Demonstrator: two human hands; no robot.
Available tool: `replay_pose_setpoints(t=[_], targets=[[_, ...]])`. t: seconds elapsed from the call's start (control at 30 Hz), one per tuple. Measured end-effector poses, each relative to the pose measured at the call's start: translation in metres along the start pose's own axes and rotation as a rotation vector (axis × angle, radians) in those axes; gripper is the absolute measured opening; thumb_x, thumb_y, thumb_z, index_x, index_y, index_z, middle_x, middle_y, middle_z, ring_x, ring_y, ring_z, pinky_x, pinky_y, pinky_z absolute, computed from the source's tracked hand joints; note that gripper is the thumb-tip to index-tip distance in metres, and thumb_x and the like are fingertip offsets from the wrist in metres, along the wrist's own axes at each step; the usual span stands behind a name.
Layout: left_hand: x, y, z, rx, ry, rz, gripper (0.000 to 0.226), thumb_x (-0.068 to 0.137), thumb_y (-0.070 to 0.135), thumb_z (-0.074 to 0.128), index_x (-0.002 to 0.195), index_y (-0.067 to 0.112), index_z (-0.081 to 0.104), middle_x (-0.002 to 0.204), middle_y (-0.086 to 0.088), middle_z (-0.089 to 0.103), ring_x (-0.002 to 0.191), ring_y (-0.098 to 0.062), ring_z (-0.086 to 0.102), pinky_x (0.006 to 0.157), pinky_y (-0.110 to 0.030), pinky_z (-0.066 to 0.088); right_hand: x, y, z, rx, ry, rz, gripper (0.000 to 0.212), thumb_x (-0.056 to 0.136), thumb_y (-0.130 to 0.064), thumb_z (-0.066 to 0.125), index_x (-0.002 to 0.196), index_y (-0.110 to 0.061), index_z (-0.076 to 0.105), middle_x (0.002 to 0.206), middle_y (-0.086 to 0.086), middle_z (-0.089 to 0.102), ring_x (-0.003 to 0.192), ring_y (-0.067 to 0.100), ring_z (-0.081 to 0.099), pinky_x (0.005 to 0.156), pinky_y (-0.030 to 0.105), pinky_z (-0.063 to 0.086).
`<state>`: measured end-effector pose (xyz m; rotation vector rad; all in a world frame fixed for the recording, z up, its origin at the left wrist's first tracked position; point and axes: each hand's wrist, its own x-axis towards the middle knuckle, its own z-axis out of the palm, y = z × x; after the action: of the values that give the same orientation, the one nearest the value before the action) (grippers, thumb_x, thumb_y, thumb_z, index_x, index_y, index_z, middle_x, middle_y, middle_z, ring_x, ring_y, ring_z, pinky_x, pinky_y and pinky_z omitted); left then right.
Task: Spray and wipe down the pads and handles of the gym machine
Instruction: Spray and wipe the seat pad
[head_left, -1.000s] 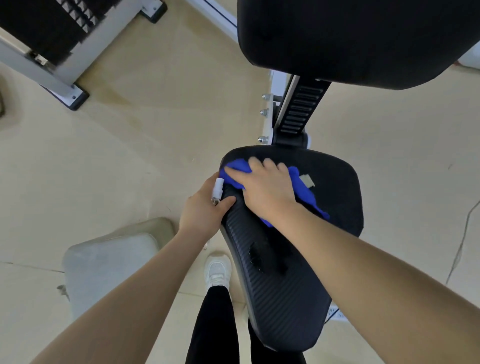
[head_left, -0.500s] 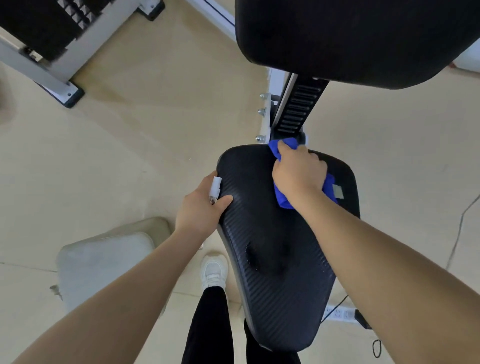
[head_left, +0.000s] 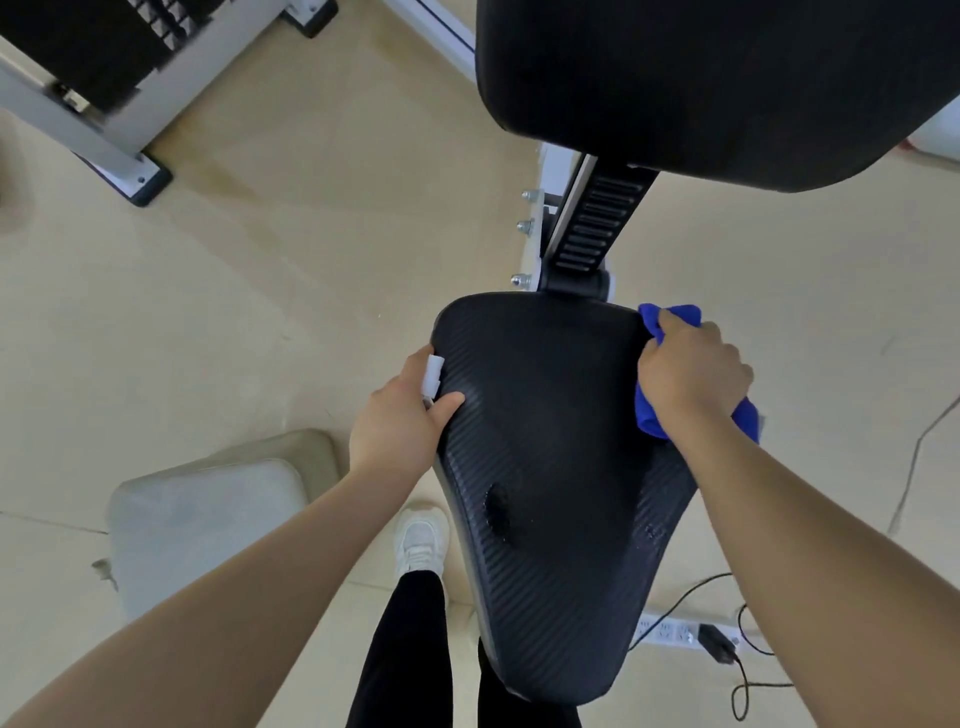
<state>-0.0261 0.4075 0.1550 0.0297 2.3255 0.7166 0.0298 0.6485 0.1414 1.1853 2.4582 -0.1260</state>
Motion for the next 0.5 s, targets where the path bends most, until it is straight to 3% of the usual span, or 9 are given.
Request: replay_pose_setpoints(t=[0.07,0.2,0.33,0.4,0.5], targets=[[0.0,0.0,0.0,-0.016,0.002,-0.005,0.048,0.09,0.037,0.052,0.136,0.031,0.036,0.099,-0.006,0.062,0.087,-0.024,0.055,0.072,-0.034,0.045,-0.008,-0.027,0.003,0.038,0.017,-0.068,0.029,0.093,-0.022,0.039,0.118,-0.017,0.053,0.101,0.015,0.053,0.091,0.037,0.053,0.074,0.039,0.037],[0.001,-0.002,0.001,-0.051,0.018,-0.02,0.049,0.089,0.036,0.055,0.135,0.03,0.038,0.105,-0.006,0.063,0.093,-0.025,0.056,0.078,-0.037,0.047,-0.037,-0.093,0.005,0.016,-0.005,-0.422,0.041,0.094,-0.031,0.04,0.135,-0.029,0.04,0.117,0.012,0.052,0.1,0.035,0.052,0.076,0.038,0.037],[-0.001,0.0,0.004,-0.005,0.051,0.019,0.048,0.09,0.034,0.054,0.134,0.024,0.038,0.101,-0.006,0.061,0.085,-0.023,0.049,0.07,-0.031,0.039,-0.017,-0.079,-0.003,-0.129,-0.035,-0.711,0.046,0.097,-0.033,0.036,0.142,-0.04,0.03,0.129,0.008,0.048,0.109,0.032,0.048,0.087,0.041,0.037],[-0.001,-0.003,0.004,-0.021,0.066,0.002,0.05,0.089,0.035,0.055,0.134,0.023,0.037,0.097,-0.002,0.058,0.082,-0.023,0.051,0.07,-0.032,0.041,0.005,-0.06,-0.006,-0.197,-0.005,-0.618,0.044,0.097,-0.031,0.036,0.14,-0.039,0.033,0.128,0.008,0.048,0.11,0.032,0.046,0.089,0.042,0.035],[0.001,-0.019,0.0,-0.538,0.013,-0.226,0.048,0.086,0.032,0.061,0.129,0.02,0.045,0.083,0.002,0.06,0.058,-0.019,0.055,0.061,-0.031,0.048,0.007,-0.07,-0.004,-0.062,-0.048,-0.375,0.041,0.093,-0.023,0.039,0.132,-0.035,0.046,0.127,0.007,0.048,0.112,0.031,0.044,0.088,0.043,0.036]])
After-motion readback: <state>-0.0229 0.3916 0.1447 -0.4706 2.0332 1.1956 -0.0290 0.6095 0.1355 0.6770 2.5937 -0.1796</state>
